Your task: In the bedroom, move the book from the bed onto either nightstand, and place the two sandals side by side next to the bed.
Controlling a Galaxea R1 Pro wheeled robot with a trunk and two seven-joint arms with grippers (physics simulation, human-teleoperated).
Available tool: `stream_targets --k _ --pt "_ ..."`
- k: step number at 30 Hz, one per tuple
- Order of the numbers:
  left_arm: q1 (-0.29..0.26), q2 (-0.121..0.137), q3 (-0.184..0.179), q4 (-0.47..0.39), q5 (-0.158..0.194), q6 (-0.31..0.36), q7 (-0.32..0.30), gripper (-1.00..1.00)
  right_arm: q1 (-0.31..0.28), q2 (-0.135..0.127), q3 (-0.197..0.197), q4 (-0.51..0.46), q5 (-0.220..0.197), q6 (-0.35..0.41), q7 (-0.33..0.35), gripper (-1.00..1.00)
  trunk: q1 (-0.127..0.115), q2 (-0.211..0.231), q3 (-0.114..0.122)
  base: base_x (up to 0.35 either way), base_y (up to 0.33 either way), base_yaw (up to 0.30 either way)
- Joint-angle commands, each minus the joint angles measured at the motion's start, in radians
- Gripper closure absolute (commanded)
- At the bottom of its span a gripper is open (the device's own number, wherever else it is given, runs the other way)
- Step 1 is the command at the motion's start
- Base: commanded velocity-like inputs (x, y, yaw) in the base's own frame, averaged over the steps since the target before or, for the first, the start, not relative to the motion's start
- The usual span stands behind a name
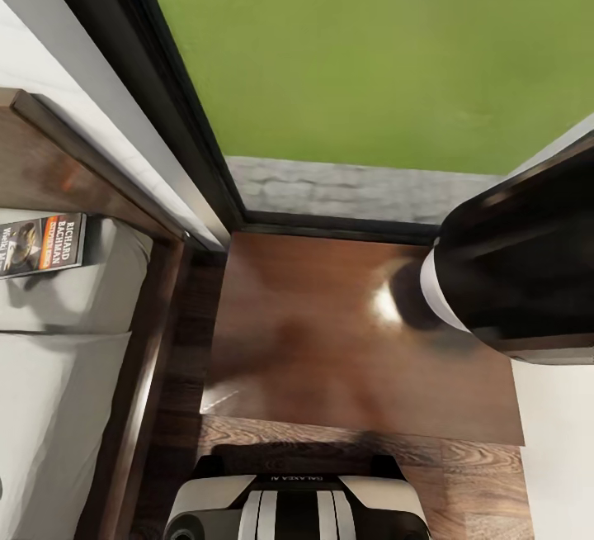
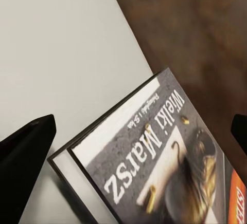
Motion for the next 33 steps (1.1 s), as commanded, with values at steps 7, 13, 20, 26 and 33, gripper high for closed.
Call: stream_targets --k 7,13,20,26,33 --pt "0.000 0.000 0.002 0.002 0.003 0.013 0.000 -1.00 -0.001 0.001 0.008 0.003 -0.008 -0.003 0.005 -1.00 0.000 0.000 0.000 -0.002 -0.002 0.000" --pt "0.000 0.000 0.002 0.002 0.003 0.013 0.000 -1.00 -0.001 0.000 0.008 0.003 -0.008 -0.003 0.005 -1.00 0.000 0.000 0.000 -0.109 -0.099 0.000" --pt "0.000 -0.001 0.002 0.002 0.003 0.013 0.000 -1.00 -0.001 0.000 0.008 0.003 -0.008 -0.003 0.005 -1.00 0.000 0.000 0.000 -0.017 -0.018 0.000" --pt "0.000 -0.001 0.002 0.002 0.003 0.013 0.000 -1.00 -0.001 0.000 0.009 0.003 -0.008 -0.003 0.005 -1.00 0.000 0.000 0.000 0.000 0.000 0.000" --pt "0.000 -0.001 0.002 0.001 0.003 0.013 0.000 -1.00 -0.001 0.000 0.009 0.003 -0.008 -0.003 0.005 -1.00 0.000 0.000 0.000 0.000 0.000 0.000"
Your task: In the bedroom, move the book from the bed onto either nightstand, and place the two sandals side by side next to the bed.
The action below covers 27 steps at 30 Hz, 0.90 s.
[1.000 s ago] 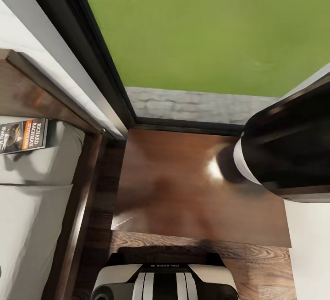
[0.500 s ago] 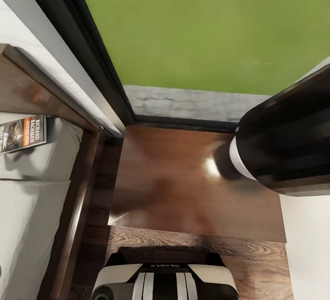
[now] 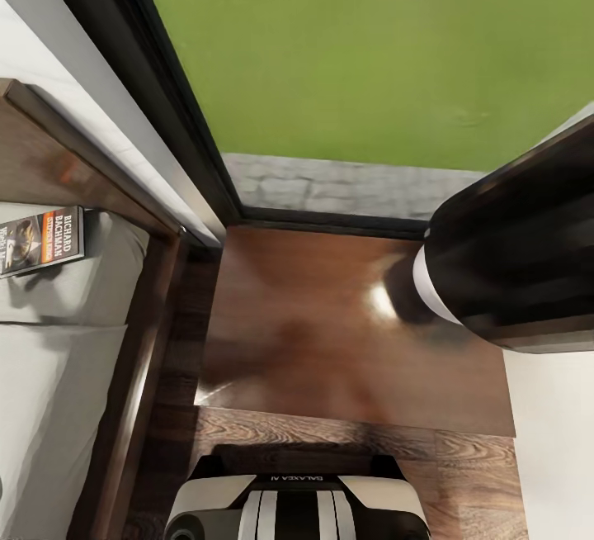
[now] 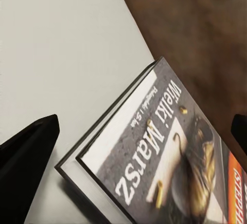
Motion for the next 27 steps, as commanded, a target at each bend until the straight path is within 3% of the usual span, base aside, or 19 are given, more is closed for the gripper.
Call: stream_targets --k 1,27 --pt "0.000 0.000 0.002 0.001 0.004 0.012 -0.001 -1.00 -0.001 0.000 0.008 0.003 -0.008 -0.003 0.005 -1.00 0.000 0.000 0.000 0.000 0.000 0.000" --pt "0.000 0.000 0.003 0.001 0.004 0.013 -0.001 -1.00 -0.001 0.000 0.009 0.003 -0.008 -0.003 0.005 -1.00 0.000 0.000 0.000 -0.020 0.000 0.000"
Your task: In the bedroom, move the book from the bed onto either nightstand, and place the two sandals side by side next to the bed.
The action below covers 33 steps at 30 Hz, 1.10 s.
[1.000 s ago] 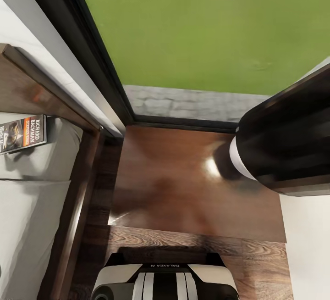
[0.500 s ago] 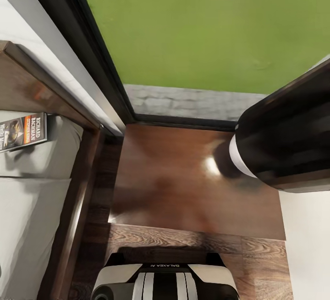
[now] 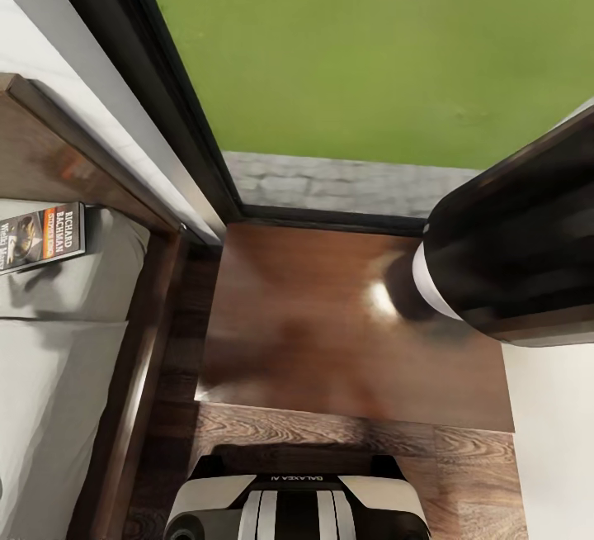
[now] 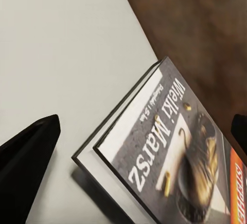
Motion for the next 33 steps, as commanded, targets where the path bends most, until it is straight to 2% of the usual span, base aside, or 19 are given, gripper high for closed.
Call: stream_targets --k 1,11,33 --pt "-0.001 0.000 0.003 0.001 0.004 0.011 -0.001 -1.00 -0.001 0.000 0.008 0.003 -0.008 -0.003 0.005 -1.00 0.000 0.000 0.000 0.000 0.000 0.000" --pt "-0.001 0.000 0.004 0.000 0.004 0.011 -0.001 -1.00 -0.001 0.000 0.008 0.003 -0.008 -0.003 0.005 -1.00 0.000 0.000 0.000 -0.093 0.000 0.000" --pt "-0.001 0.001 0.004 0.000 0.004 0.013 -0.001 -1.00 -0.001 0.000 0.009 0.003 -0.008 -0.003 0.007 -1.00 0.000 0.000 -0.004 -0.004 0.000 0.018"
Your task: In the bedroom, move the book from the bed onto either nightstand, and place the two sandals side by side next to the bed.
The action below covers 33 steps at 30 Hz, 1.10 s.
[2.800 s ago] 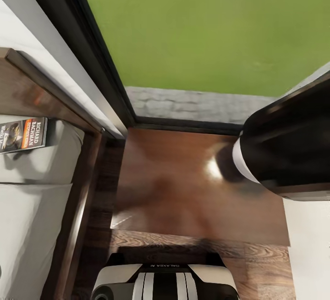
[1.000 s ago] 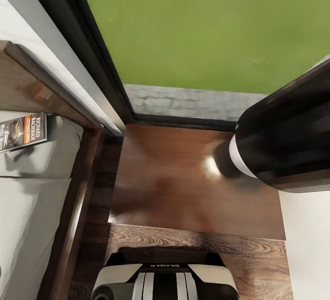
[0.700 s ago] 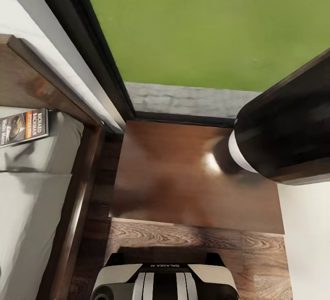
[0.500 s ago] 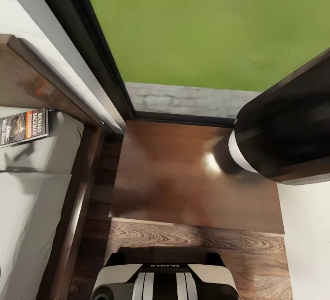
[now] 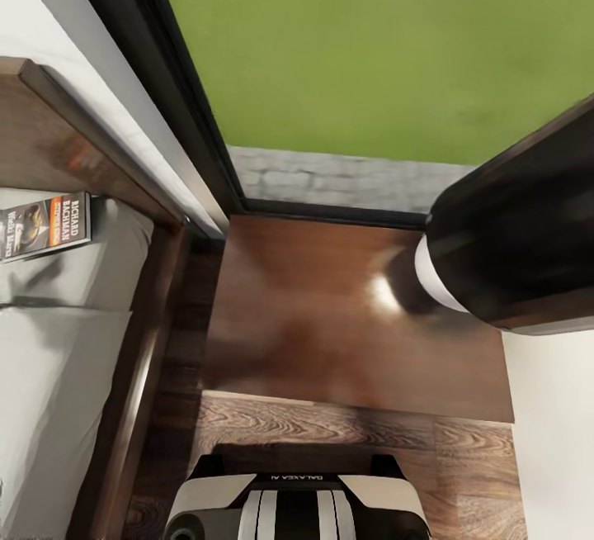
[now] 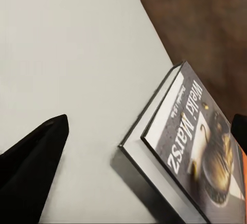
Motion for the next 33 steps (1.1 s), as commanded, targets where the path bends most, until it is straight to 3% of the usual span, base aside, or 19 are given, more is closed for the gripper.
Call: stream_targets --k 1,13,22,33 --pt "-0.001 0.000 0.003 0.001 0.006 0.010 -0.002 -1.00 -0.001 0.000 0.008 0.003 -0.008 -0.003 0.005 -1.00 0.000 0.000 -0.001 0.000 0.000 0.103" --pt "-0.001 0.000 0.003 0.001 0.006 0.010 -0.001 -1.00 -0.001 0.000 0.008 0.003 -0.008 -0.003 0.006 -1.00 0.000 0.000 -0.003 0.000 0.000 0.029" --pt "-0.001 0.000 0.002 0.001 0.006 0.010 -0.001 -1.00 -0.001 0.000 0.008 0.003 -0.008 -0.003 0.006 -1.00 0.000 0.000 -0.007 0.000 0.000 0.188" --pt "-0.001 -0.001 -0.006 0.000 0.009 0.013 0.007 -1.00 -0.001 0.000 0.008 0.003 -0.008 -0.003 0.005 -1.00 0.000 0.000 -0.007 0.000 0.000 0.014"
